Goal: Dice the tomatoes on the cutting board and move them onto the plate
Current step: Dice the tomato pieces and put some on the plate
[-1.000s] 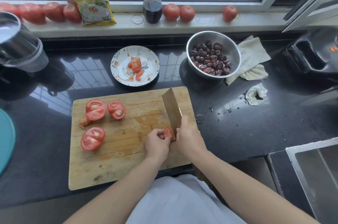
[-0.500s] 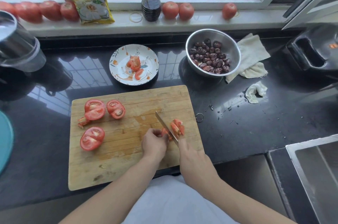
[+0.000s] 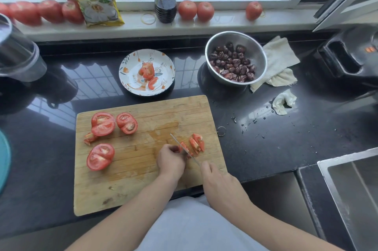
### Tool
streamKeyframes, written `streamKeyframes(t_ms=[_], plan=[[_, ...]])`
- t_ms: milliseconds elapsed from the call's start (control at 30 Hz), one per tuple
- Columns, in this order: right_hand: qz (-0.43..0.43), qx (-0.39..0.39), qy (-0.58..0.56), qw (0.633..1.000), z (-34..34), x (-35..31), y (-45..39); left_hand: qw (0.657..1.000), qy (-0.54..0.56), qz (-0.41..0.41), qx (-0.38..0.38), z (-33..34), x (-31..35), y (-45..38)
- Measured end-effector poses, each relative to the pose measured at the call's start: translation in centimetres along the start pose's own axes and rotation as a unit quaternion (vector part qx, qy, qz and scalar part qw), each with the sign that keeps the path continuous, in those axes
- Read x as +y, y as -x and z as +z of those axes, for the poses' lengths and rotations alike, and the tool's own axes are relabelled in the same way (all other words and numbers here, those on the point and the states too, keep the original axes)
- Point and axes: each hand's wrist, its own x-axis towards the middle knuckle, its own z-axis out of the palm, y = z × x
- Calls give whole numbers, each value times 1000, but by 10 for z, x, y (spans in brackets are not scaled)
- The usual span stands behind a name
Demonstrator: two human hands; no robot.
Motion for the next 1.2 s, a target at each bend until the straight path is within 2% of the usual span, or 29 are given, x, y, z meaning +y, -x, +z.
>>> streamKeyframes(t_ms=[100,200,300,367,500,567,667,867,1067,1200], plan=[[1,-13,-2,1000,-1,2,5,1000,-1,-3,0,0,-1,-2],[31,-57,-3,998,10,-9,-19,1000,6,-1,2,1,0,-2],[24,-60,-8,998,13,-16,-44,1000,9,3,5,1,-1,-3],[26,-82,-16,996,5,-12,-33,1000,0,6,8,1,-2,-5],[51,-193,-31,979,-7,3,2,1000,-13,8,17,3,-5,-7],[63,-182,-51,980,-6,-5,-14,1000,-25,10,15,4,-3,-7],[63,-128,-96,985,2,-26,-55,999,-30,16,17,4,-2,-7],[143,-73,-243,957,12,-8,-68,1000,-22,16,5,5,-2,-1],[121,-66,-235,962,16,-4,-66,996,-73,46,1,4,-3,-2],[98,-117,-138,979,12,-7,-27,991,-114,77,4,4,-3,-6]])
